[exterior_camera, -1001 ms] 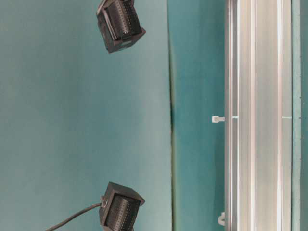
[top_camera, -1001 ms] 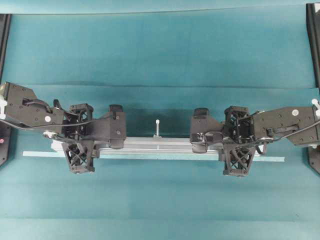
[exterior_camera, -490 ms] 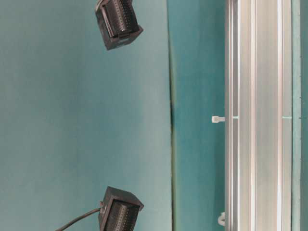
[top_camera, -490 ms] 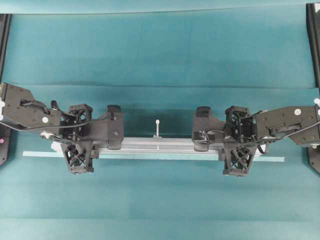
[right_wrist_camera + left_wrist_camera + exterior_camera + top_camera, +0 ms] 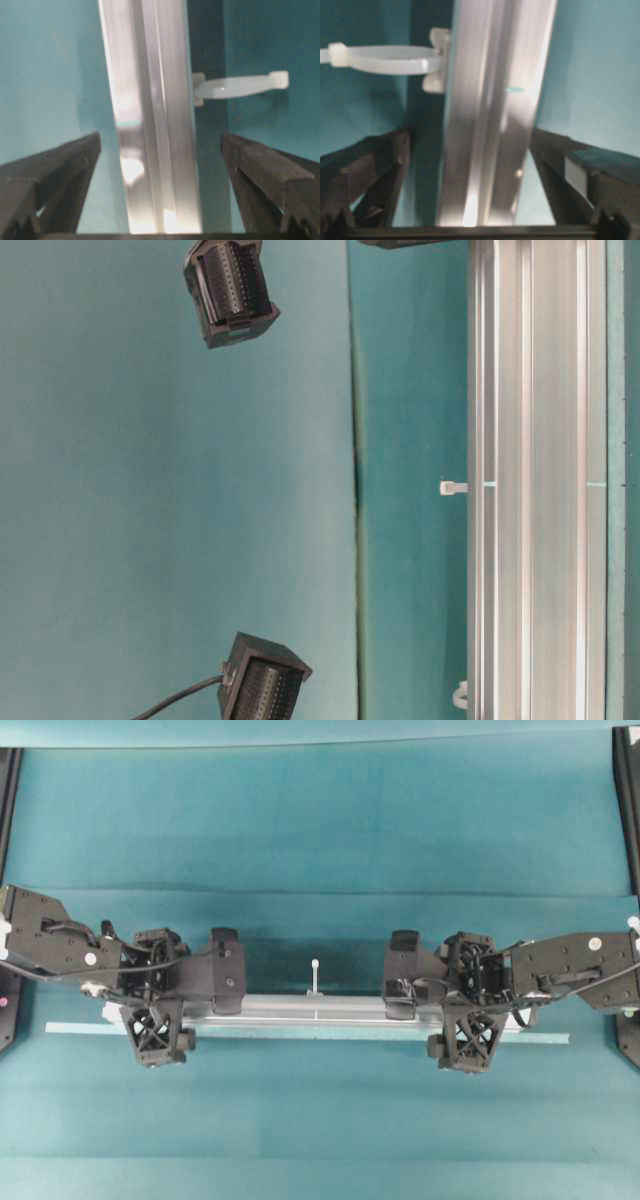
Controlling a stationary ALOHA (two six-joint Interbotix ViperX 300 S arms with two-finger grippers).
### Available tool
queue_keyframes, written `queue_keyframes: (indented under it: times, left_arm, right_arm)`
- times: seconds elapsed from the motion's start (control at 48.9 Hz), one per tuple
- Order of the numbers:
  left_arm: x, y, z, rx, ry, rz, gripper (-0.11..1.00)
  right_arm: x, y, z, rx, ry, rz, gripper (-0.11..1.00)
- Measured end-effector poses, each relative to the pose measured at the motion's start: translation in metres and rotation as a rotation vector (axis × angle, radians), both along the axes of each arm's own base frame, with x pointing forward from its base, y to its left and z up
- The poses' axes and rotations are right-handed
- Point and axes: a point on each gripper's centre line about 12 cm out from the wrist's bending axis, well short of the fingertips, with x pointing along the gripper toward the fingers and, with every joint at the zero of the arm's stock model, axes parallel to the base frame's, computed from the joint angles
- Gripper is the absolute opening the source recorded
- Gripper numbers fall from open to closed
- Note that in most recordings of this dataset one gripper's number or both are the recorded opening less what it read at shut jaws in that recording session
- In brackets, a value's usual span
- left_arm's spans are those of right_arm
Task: Lift the large metal rail with both hands.
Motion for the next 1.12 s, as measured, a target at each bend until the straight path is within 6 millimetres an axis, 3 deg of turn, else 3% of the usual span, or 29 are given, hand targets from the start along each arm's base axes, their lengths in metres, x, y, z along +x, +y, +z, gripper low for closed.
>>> queue_keyframes:
  times: [0.184, 0.633, 0.776, 0.981, 1.124]
  left_arm:
    - [-0.004, 0.0, 0.016, 0.002, -0.017, -0.007, 0.98]
    - [-0.031, 0.0, 0.115, 0.026, -0.298, -0.056, 0.98]
    - [-0.043, 0.0, 0.134, 0.029, -0.375, -0.059, 0.98]
    - [-0.06, 0.0, 0.153, 0.031, -0.479, -0.058, 0.98]
    - [-0.068, 0.0, 0.177, 0.033, -0.616, -0.056, 0.98]
  right_arm:
    - [0.001, 0.0, 0.007, 0.0, -0.02, 0.0, 0.95]
    - [-0.006, 0.0, 0.089, 0.003, -0.285, 0.002, 0.95]
    - [-0.016, -0.001, 0.114, 0.003, -0.374, 0.0, 0.95]
    - [-0.029, -0.002, 0.136, 0.003, -0.453, -0.001, 0.95]
    - [-0.037, -0.002, 0.154, 0.004, -0.52, -0.001, 0.95]
